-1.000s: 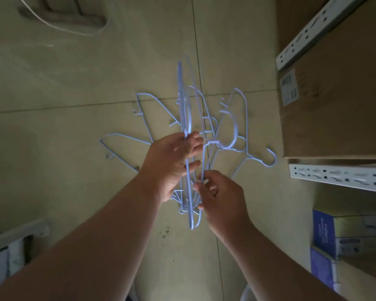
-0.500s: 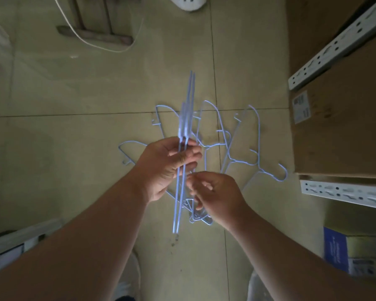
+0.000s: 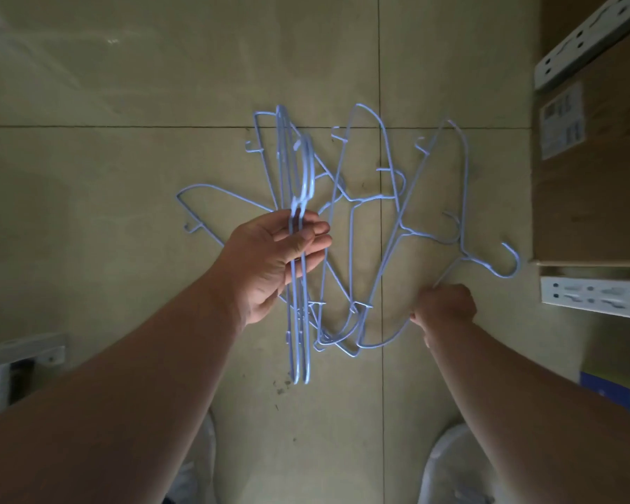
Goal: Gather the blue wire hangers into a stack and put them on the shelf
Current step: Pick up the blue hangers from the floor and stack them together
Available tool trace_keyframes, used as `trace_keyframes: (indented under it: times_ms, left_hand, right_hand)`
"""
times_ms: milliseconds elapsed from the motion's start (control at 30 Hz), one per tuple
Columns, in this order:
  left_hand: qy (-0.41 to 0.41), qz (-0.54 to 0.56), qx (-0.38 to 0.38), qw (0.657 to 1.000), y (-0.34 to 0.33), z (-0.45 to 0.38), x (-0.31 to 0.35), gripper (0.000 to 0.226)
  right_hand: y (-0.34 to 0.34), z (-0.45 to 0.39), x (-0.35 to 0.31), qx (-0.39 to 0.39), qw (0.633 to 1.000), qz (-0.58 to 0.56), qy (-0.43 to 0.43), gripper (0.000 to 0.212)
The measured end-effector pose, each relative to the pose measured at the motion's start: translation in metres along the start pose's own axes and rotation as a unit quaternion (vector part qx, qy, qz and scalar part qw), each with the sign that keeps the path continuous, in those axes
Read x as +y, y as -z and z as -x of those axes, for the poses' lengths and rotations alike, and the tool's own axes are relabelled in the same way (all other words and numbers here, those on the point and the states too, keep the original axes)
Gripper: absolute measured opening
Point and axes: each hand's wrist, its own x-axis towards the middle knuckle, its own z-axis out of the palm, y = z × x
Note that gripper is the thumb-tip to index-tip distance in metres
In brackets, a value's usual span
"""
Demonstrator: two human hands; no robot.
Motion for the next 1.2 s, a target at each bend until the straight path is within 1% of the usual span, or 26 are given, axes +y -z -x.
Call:
trace_keyframes:
  times_ms: [33,67,100,133,167,233,267,300,333,367,433,500,567,600,667,733,833,900,933,967,1000,1033,1067,1133,1167,1200]
  left_hand:
    - [0.004,0.004,0.006,1.0,-0.001,0.001,-0.001,0.019]
    - [0.006,0.004,0.011,1.0,-0.003,0.001,-0.001,0.019]
    - [0.006,0.003,0.015,1.0,-0.004,0.002,-0.001,0.019]
    - [0.005,0.001,0.02,1.0,-0.006,0.002,0.0,0.018]
    - [0.004,-0.001,0.024,1.0,-0.008,0.003,0.001,0.018]
    - [0.003,-0.006,0.029,1.0,-0.013,0.003,0.003,0.017]
    - [0.004,-0.007,0.03,1.0,-0.016,0.004,0.005,0.017]
    - [0.004,-0.006,0.03,1.0,-0.021,0.005,0.006,0.017]
    - [0.002,-0.004,0.028,1.0,-0.025,0.006,0.008,0.017]
    - [-0.001,-0.002,0.025,1.0,-0.029,0.008,0.009,0.017]
    - [-0.005,0.006,0.016,1.0,-0.039,0.012,0.013,0.016]
    - [-0.009,0.018,0.004,1.0,-0.048,0.015,0.017,0.016]
    - [-0.016,0.032,-0.005,0.999,-0.056,0.016,0.022,0.016]
    - [-0.023,0.037,-0.009,0.999,-0.058,0.017,0.026,0.019]
    - [-0.036,0.036,-0.009,0.999,-0.058,0.018,0.031,0.032]
    - [-0.045,0.034,0.0,0.998,-0.054,0.017,0.035,0.035]
    - [-0.049,0.021,0.013,0.999,-0.04,0.013,0.035,0.026]
    - [-0.05,0.015,0.022,0.998,-0.03,0.01,0.034,0.022]
    - [-0.048,0.022,0.029,0.998,-0.024,0.008,0.034,0.021]
    - [-0.046,0.032,0.034,0.998,-0.019,0.006,0.033,0.02]
    - [-0.042,0.041,0.038,0.998,-0.013,0.004,0.033,0.019]
    - [-0.039,0.046,0.039,0.997,-0.008,0.001,0.032,0.019]
    - [-0.036,0.05,0.037,0.997,-0.004,-0.001,0.032,0.018]
    - [-0.032,0.049,0.033,0.998,0.002,-0.005,0.03,0.016]
    - [-0.029,0.049,0.033,0.998,0.005,-0.007,0.03,0.016]
    - [-0.025,0.052,0.034,0.998,0.006,-0.009,0.03,0.017]
  right_hand:
    - [0.005,0.001,0.003,-0.014,1.0,0.0,0.008,0.022]
    - [0.008,0.0,0.007,-0.011,1.0,-0.003,0.015,0.029]
    - [0.014,0.007,0.004,-0.001,1.0,-0.007,0.031,0.029]
    - [0.018,0.013,0.002,0.007,0.998,-0.037,0.046,0.026]
    - [0.024,0.023,-0.003,0.005,0.994,-0.09,0.067,0.024]
    - [0.034,0.04,-0.009,-0.025,0.974,-0.193,0.116,0.026]
    - [0.038,0.048,-0.011,-0.04,0.962,-0.223,0.15,0.024]
    - [0.043,0.061,-0.016,-0.048,0.953,-0.231,0.188,0.018]
    - [0.049,0.072,-0.021,-0.054,0.946,-0.217,0.233,0.01]
    - [0.055,0.085,-0.026,-0.055,0.941,-0.189,0.277,0.006]
    - [0.063,0.108,-0.035,-0.044,0.93,-0.144,0.336,0.007]
    - [0.064,0.128,-0.043,-0.041,0.922,-0.119,0.366,0.006]
    - [0.06,0.146,-0.05,-0.056,0.913,-0.107,0.39,0.008]
    - [0.057,0.152,-0.052,-0.065,0.909,-0.104,0.399,0.009]
    - [0.05,0.158,-0.056,-0.084,0.9,-0.105,0.414,0.011]
    - [0.044,0.162,-0.059,-0.114,0.895,-0.12,0.413,0.013]
    - [0.034,0.165,-0.064,-0.156,0.884,-0.123,0.423,0.019]
    - [0.032,0.162,-0.065,-0.191,0.881,-0.128,0.414,0.012]
    - [0.028,0.154,-0.064,-0.189,0.888,-0.119,0.401,0.005]
    - [0.024,0.143,-0.062,-0.16,0.906,-0.108,0.376,0.011]
    - [0.017,0.126,-0.059,-0.119,0.93,-0.079,0.338,0.023]
    - [0.009,0.107,-0.056,-0.078,0.954,-0.027,0.288,0.036]
    - [0.003,0.089,-0.052,-0.047,0.968,0.046,0.243,0.049]
    - [-0.01,0.07,-0.047,-0.031,0.967,0.166,0.191,0.068]
    - [-0.016,0.067,-0.047,-0.036,0.965,0.187,0.179,0.069]
    - [-0.02,0.066,-0.049,-0.041,0.966,0.187,0.172,0.065]
